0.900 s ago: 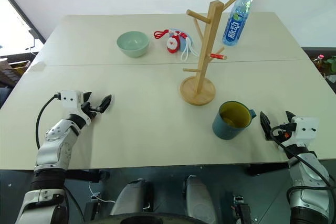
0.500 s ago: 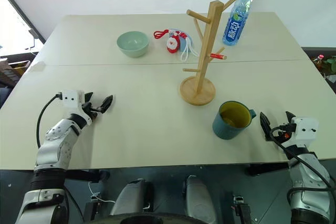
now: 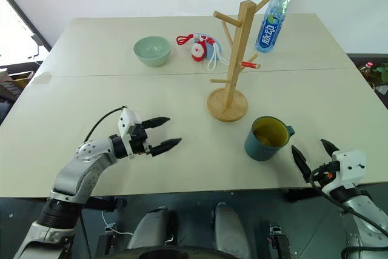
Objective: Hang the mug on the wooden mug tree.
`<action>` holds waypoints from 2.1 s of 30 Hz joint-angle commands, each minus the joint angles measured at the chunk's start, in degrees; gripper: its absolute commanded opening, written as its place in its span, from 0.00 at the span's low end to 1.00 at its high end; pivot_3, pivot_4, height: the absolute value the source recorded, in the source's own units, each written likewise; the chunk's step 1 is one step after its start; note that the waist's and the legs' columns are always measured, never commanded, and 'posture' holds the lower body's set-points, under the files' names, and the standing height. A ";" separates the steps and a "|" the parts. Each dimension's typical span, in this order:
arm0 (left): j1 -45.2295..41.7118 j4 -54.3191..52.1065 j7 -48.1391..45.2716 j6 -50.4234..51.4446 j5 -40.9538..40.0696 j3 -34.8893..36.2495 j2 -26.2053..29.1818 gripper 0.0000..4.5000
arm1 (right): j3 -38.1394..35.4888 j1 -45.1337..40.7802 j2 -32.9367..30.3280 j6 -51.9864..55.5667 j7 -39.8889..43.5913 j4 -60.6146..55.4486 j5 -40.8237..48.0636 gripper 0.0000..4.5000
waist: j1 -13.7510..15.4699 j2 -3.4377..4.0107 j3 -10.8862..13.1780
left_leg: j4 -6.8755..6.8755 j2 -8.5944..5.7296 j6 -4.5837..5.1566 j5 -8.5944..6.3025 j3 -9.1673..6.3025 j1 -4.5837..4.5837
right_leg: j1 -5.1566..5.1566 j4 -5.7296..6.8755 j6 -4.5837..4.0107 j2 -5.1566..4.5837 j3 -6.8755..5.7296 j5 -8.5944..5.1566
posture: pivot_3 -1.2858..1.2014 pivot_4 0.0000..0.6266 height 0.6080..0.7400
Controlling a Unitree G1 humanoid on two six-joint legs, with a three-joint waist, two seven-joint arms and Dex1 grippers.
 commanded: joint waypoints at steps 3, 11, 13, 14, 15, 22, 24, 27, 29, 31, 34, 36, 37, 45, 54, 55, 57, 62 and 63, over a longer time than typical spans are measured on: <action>-2.03 -5.16 -5.90 1.58 -2.25 -3.33 1.77 1.00 | 0.57 -0.71 0.48 0.01 0.11 -3.05 0.27 0.99 | 0.00 0.00 0.00 | 0.00 -0.01 0.00 0.00 0.02 -0.01 | -0.02 0.00 0.00 0.04 -0.02 0.00 | 0.52 0.24 1.00; -2.22 -6.88 -6.21 2.49 -2.38 -3.87 1.90 1.00 | 1.57 -4.19 -0.37 0.12 1.66 -0.42 0.26 0.99 | 0.14 0.03 0.01 | 0.00 -0.02 0.00 0.00 0.00 -0.07 | -0.05 -0.02 0.01 0.11 -0.04 -0.01 | 0.52 0.24 1.00; -2.07 -7.12 -6.01 2.56 -2.33 -3.83 1.89 1.00 | 1.64 -4.80 -0.60 0.17 2.05 0.16 0.10 0.99 | 0.12 0.03 0.02 | 0.01 -0.04 0.00 0.00 0.01 -0.08 | -0.05 -0.03 0.01 0.10 -0.04 -0.01 | 0.52 0.24 1.00; -1.95 -7.38 -5.92 2.65 -2.40 -3.77 1.91 1.00 | 1.66 -5.13 -0.70 0.16 2.25 0.45 0.09 0.99 | 0.11 0.03 0.02 | 0.01 -0.04 0.01 0.00 0.01 -0.08 | -0.05 -0.03 0.01 0.10 -0.04 -0.01 | 0.52 0.24 1.00; -1.81 -7.64 -5.77 2.76 -2.47 -3.68 1.92 1.00 | 1.72 -5.64 -0.86 0.22 2.54 0.90 0.15 0.99 | 0.10 0.03 0.02 | 0.01 -0.04 0.00 0.00 0.01 -0.08 | -0.05 -0.03 0.01 0.10 -0.03 -0.01 | 0.52 0.24 1.00; -1.14 -8.77 -4.54 2.92 -2.32 -3.30 1.60 1.00 | 2.56 -9.22 -1.65 -0.12 4.92 5.46 -0.12 0.99 | 0.07 0.02 0.02 | 0.01 -0.04 0.01 0.00 0.00 -0.05 | -0.04 -0.03 0.01 0.15 -0.04 -0.01 | 0.52 0.24 1.00; -1.06 -8.90 -4.10 2.91 -2.40 -3.18 1.53 1.00 | 2.84 -10.34 -1.78 -0.48 5.54 6.95 -0.39 0.99 | 0.06 0.03 0.02 | 0.01 -0.04 0.01 0.00 0.01 -0.06 | -0.04 -0.03 0.01 0.15 -0.04 -0.01 | 0.52 0.24 1.00; -1.00 -9.09 -3.81 3.05 -2.61 -3.01 1.65 1.00 | 3.27 -11.96 -1.90 -0.74 6.26 8.53 -0.49 0.99 | 0.06 0.03 0.02 | 0.01 -0.04 0.01 0.00 0.01 -0.06 | -0.04 -0.02 0.01 0.15 -0.03 0.00 | 0.52 0.24 1.00; -0.97 -9.18 -3.62 3.17 -2.75 -2.82 1.67 1.00 | 3.59 -12.82 -1.96 -0.91 6.82 9.37 -0.56 0.99 | 0.05 0.03 0.02 | 0.01 -0.05 0.01 0.00 0.01 -0.05 | -0.04 -0.02 0.01 0.16 -0.03 0.00 | 0.52 0.24 1.00; -1.00 -9.27 -3.40 3.26 -2.84 -2.71 1.66 1.00 | 3.83 -13.59 -2.01 -1.05 7.38 10.11 -0.59 0.99 | 0.06 0.03 0.02 | 0.01 -0.05 0.01 0.00 0.01 -0.05 | -0.04 -0.02 0.01 0.17 -0.03 0.00 | 0.52 0.24 1.00; -1.17 -9.36 -3.02 3.37 -2.83 -2.79 1.56 1.00 | 4.22 -14.68 -2.02 -1.06 8.08 10.93 -0.58 0.99 | 0.06 0.03 0.02 | 0.01 -0.05 0.01 0.01 0.02 -0.04 | -0.03 -0.02 0.01 0.17 -0.03 0.00 | 0.52 0.24 1.00; -1.30 -9.47 -2.76 3.47 -2.92 -2.75 1.48 1.00 | 4.53 -15.39 -1.90 -0.69 8.81 11.14 -0.18 0.93 | 0.06 0.03 0.02 | 0.01 -0.05 0.01 0.00 0.02 -0.04 | -0.03 -0.02 0.01 0.17 -0.03 0.00 | 0.52 0.24 1.00; -1.32 -9.51 -2.67 3.48 -2.94 -2.71 1.49 1.00 | 4.69 -15.59 -1.85 -0.59 9.14 11.17 -0.08 0.88 | 0.06 0.03 0.02 | 0.01 -0.05 0.01 0.01 0.01 -0.04 | -0.03 -0.01 0.01 0.17 -0.03 0.00 | 0.52 0.24 1.00; -1.11 -10.43 -2.08 3.69 -3.84 -2.48 1.90 1.00 | 5.29 -15.85 -1.51 0.17 10.09 10.26 0.72 0.01 | 0.08 0.03 0.01 | 0.01 -0.06 0.01 0.01 0.01 -0.04 | -0.02 -0.01 0.02 0.19 -0.03 0.00 | 0.52 0.24 1.00; -1.43 -10.07 -2.29 3.55 -4.01 -2.52 1.89 1.00 | 4.46 -11.77 -3.28 -1.30 7.15 1.20 -2.92 0.01 | 0.10 0.07 0.02 | 0.02 -0.06 0.01 0.01 0.00 -0.03 | 0.00 0.00 0.02 0.19 -0.03 0.00 | 0.52 0.24 1.00; -1.51 -9.72 -2.46 3.39 -3.95 -2.45 1.92 1.00 | 4.92 -10.58 -4.44 -1.74 7.28 -1.27 -4.73 0.01 | 0.10 0.08 0.02 | 0.02 -0.06 0.01 0.01 0.01 -0.04 | -0.01 0.00 0.02 0.18 -0.03 0.00 | 0.52 0.24 1.00; -1.75 -8.92 -2.87 3.10 -3.86 -2.28 2.04 1.00 | 5.98 -8.23 -7.02 -2.51 7.88 -6.18 -8.31 0.01 | 0.10 0.08 0.02 | 0.02 -0.08 0.01 0.01 0.02 -0.04 | -0.01 0.00 0.02 0.18 -0.02 0.00 | 0.52 0.24 1.00; -3.16 -5.81 -4.84 2.13 -3.38 -2.35 2.39 1.00 | 5.22 -7.11 -11.42 1.84 6.07 -19.30 -10.47 0.01 | 0.00 0.06 0.03 | 0.04 -0.10 0.01 0.01 0.01 0.01 | 0.00 0.00 0.03 0.28 -0.04 0.00 | 0.52 0.24 1.00; -3.64 -5.09 -5.27 1.94 -3.38 -2.47 2.22 1.00 | 4.74 -7.49 -12.04 2.87 5.62 -21.23 -10.56 0.01 | 0.06 0.05 0.03 | 0.04 -0.10 0.01 0.01 0.00 0.01 | 0.00 0.01 0.03 0.30 -0.05 0.00 | 0.52 0.24 1.00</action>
